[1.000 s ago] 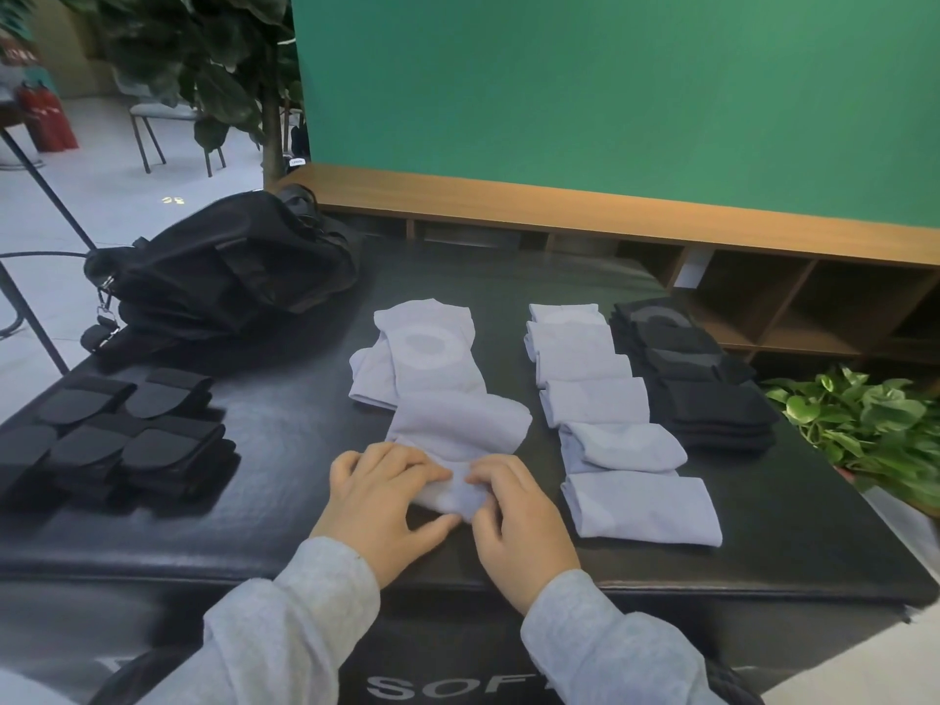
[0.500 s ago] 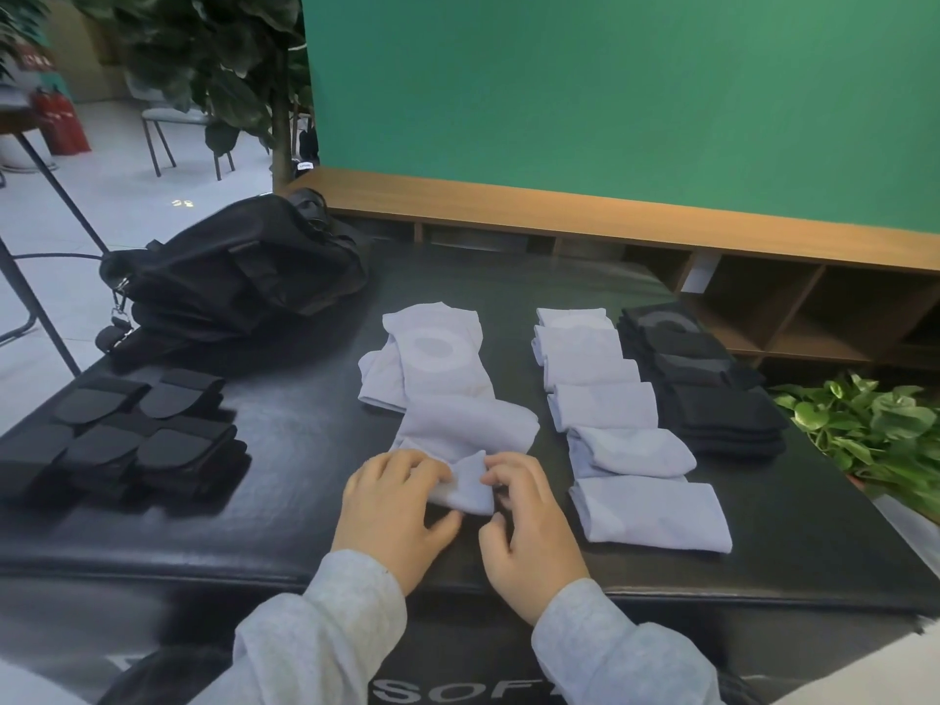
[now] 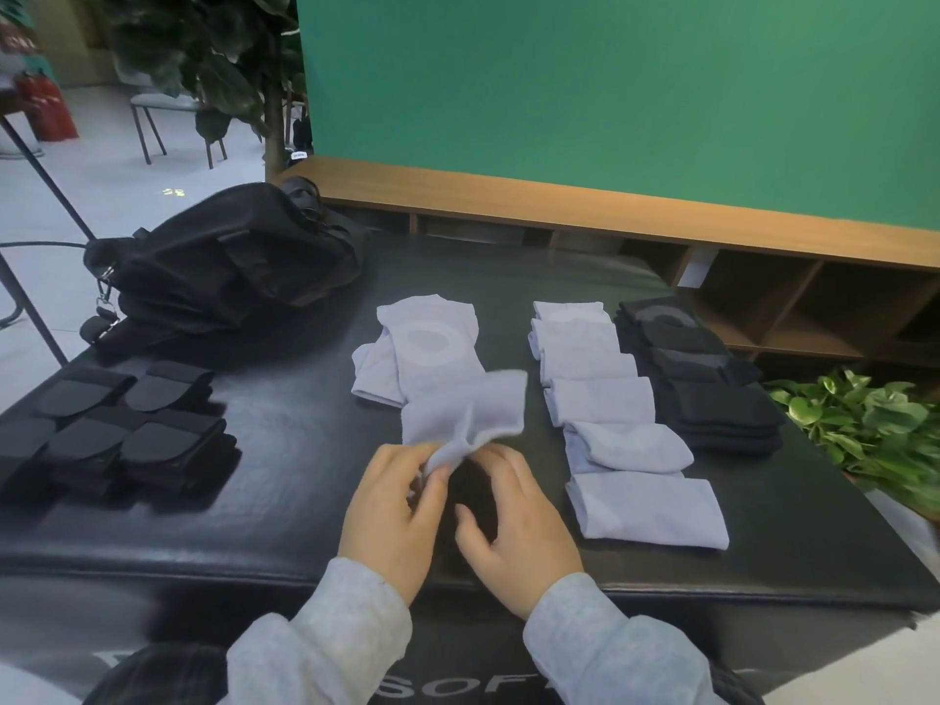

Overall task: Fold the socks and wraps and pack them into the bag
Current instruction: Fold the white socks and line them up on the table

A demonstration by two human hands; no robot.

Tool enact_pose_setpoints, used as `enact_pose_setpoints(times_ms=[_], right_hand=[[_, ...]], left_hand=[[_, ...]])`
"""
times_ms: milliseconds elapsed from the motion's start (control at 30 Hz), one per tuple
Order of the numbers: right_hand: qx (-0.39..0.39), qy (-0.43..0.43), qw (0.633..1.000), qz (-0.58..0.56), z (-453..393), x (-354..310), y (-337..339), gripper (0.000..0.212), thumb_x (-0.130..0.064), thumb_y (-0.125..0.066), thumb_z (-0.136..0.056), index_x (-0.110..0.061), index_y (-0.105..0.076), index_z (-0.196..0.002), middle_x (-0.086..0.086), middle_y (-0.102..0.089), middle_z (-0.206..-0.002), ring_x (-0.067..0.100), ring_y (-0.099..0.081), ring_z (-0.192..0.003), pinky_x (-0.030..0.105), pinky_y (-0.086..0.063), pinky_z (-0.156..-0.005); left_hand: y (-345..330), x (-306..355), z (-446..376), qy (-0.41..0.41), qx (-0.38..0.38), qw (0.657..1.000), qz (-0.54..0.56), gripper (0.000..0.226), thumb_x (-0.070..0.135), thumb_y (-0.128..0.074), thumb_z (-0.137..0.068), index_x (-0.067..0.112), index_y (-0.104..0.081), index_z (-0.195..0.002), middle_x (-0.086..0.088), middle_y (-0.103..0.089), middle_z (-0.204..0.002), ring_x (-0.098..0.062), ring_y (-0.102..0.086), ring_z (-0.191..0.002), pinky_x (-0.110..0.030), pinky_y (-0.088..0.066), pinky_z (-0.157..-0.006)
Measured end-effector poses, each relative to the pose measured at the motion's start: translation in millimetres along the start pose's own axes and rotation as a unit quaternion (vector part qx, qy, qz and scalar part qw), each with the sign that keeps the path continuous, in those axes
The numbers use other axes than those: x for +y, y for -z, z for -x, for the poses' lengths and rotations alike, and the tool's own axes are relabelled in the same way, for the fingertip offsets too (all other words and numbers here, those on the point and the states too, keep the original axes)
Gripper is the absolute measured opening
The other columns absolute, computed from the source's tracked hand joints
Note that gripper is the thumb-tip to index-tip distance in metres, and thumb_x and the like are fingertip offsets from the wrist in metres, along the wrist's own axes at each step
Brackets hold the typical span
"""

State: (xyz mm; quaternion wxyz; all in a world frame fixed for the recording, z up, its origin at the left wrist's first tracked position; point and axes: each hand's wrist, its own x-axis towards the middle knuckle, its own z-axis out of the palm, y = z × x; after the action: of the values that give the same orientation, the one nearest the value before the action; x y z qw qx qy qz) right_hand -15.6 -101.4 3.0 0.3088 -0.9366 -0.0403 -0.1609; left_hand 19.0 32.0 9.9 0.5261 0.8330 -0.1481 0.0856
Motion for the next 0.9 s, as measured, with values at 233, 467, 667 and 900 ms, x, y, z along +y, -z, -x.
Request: enact_pose_setpoints(times_ms=[233,467,667,900], right_hand=[[-0.032,0.011,0.999,0.004,-0.7,-1.8,1.6,0.072,-0.042,-0.061,-0.084,-0.031,-0.024,-0.145,-0.022,-0.024,-0.148,-0.002,-0.033,-0.128,-0.002,-0.022,-0.091],[-0.025,0.011,1.0,0.01,-1.3,0.6,-1.4,0.07,-0.031,-0.059,-0.087,-0.034,-0.021,-0.146,-0.021,-0.024,-0.15,0.005,-0.038,-0.129,0.014,-0.03,-0.101],[-0.002,0.01,1.0,0.018,-1.8,2.1,-3.4,0.058,-0.011,-0.05,-0.09,-0.029,-0.034,-0.143,-0.015,-0.04,-0.144,0.009,-0.048,-0.122,0.014,-0.034,-0.097],[-0.022,-0.023,0.999,-0.008,-1.5,0.2,1.2,0.051,-0.014,-0.044,-0.096,-0.034,-0.035,-0.141,-0.019,-0.046,-0.137,0.001,-0.044,-0.122,0.005,-0.028,-0.092]], left_hand=[[4.1,18.2,-4.1,0.089,-0.007,0.984,0.152,0.028,0.022,-0.052,-0.092,0.046,-0.044,-0.104,0.016,-0.06,-0.106,-0.013,-0.064,-0.095,-0.037,-0.056,-0.082],[6.9,22.7,1.5,0.058,-0.044,0.976,0.204,0.08,0.006,-0.05,-0.093,0.076,-0.022,-0.117,0.037,-0.049,-0.115,-0.016,-0.065,-0.098,-0.041,-0.054,-0.085],[9.0,23.8,0.9,0.04,-0.047,0.979,0.194,0.083,0.001,-0.046,-0.093,0.079,-0.027,-0.114,0.024,-0.044,-0.13,-0.016,-0.061,-0.107,-0.036,-0.054,-0.087],[15.2,18.6,6.4,-0.093,-0.014,0.996,0.01,0.076,0.0,-0.052,-0.089,0.068,-0.033,-0.119,0.047,-0.016,-0.124,-0.001,-0.043,-0.116,-0.019,-0.039,-0.1]])
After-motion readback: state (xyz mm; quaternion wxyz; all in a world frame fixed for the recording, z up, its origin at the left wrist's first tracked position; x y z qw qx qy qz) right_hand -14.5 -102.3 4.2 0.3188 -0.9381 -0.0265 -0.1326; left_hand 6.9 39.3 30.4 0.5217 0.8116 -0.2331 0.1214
